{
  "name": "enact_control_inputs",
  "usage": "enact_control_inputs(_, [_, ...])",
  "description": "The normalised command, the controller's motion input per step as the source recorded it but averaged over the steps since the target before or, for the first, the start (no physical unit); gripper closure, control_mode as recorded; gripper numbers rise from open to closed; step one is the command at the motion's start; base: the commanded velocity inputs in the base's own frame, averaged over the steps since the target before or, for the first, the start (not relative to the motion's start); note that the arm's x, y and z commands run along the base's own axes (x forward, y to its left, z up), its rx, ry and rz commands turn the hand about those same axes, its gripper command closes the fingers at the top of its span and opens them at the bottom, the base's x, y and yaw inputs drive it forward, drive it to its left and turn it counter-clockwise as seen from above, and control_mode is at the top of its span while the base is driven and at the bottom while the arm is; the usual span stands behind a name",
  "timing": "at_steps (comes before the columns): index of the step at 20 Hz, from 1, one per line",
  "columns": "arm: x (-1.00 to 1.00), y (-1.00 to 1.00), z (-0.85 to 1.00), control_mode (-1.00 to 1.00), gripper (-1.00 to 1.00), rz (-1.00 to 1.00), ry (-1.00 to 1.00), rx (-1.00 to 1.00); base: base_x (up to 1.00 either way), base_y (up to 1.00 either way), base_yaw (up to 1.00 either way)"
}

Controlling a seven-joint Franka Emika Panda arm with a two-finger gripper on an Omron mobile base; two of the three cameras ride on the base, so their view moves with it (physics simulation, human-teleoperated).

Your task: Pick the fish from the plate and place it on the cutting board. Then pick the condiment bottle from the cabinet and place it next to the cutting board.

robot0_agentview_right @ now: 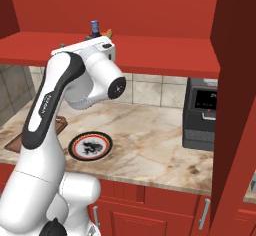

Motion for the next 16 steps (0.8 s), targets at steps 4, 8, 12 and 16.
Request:
enact_control_inputs(4, [0.05,-0.01,0.0,-1.0,-1.0,0.0,0.01,0.0,0.0,0.0,0.0])
enact_control_inputs(8, [0.08,0.0,0.0,-1.0,-1.0,0.0,0.01,0.0,0.0,0.0,0.0])
enact_control_inputs(12, [0.11,0.0,0.0,-1.0,-1.0,0.0,0.01,0.0,0.0,0.0,0.0])
enact_control_inputs(16, [0.12,0.0,0.0,-1.0,-1.0,0.0,0.01,0.0,0.0,0.0,0.0])
